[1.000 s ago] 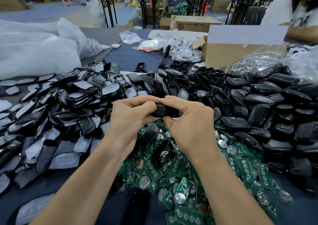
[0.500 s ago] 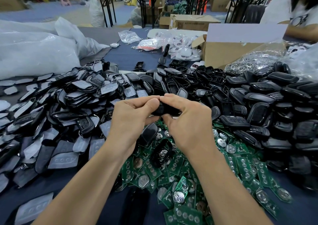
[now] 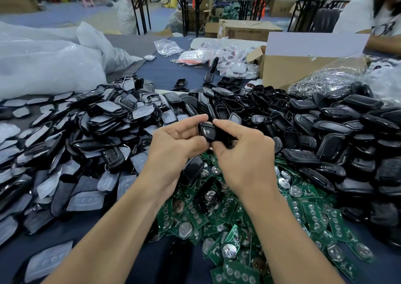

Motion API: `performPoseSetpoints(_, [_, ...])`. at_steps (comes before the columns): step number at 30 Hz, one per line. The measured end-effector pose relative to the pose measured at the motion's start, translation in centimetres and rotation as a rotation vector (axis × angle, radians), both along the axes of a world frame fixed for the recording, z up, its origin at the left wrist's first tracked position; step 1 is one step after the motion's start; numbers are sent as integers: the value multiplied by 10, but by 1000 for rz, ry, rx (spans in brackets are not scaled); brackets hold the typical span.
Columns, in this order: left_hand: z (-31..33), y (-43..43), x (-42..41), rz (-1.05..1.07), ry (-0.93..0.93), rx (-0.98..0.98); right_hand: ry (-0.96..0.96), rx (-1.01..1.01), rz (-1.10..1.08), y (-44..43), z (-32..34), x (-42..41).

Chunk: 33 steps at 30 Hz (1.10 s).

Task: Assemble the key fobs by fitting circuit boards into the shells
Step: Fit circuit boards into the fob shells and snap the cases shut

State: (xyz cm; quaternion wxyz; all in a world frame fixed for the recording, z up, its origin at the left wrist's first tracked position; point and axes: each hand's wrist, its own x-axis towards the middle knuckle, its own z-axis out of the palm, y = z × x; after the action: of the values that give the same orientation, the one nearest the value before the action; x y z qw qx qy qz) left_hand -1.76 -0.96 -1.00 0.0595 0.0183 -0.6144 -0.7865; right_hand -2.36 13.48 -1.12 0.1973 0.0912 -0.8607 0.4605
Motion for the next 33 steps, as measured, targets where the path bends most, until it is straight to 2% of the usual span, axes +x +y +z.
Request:
performPoseSetpoints(13, [1,-22,-3,-106,69,-111,-344,-357,332,20,-4,-18])
performPoseSetpoints(19, [2,-23,-4,-99,98,-247,-348,-297,325,22,-4,-18])
performPoseSetpoints(24, [0,-25,-5,-108,86,-223,-317,-208,289,19,1,-14])
performPoseSetpoints(29, [1,-16,-3,-72,6,-96,-85,48,119,6,4,-1])
performPoseSetpoints(33, [0,-6,-4,62,-36,-62,32,122,70,-6,2,7])
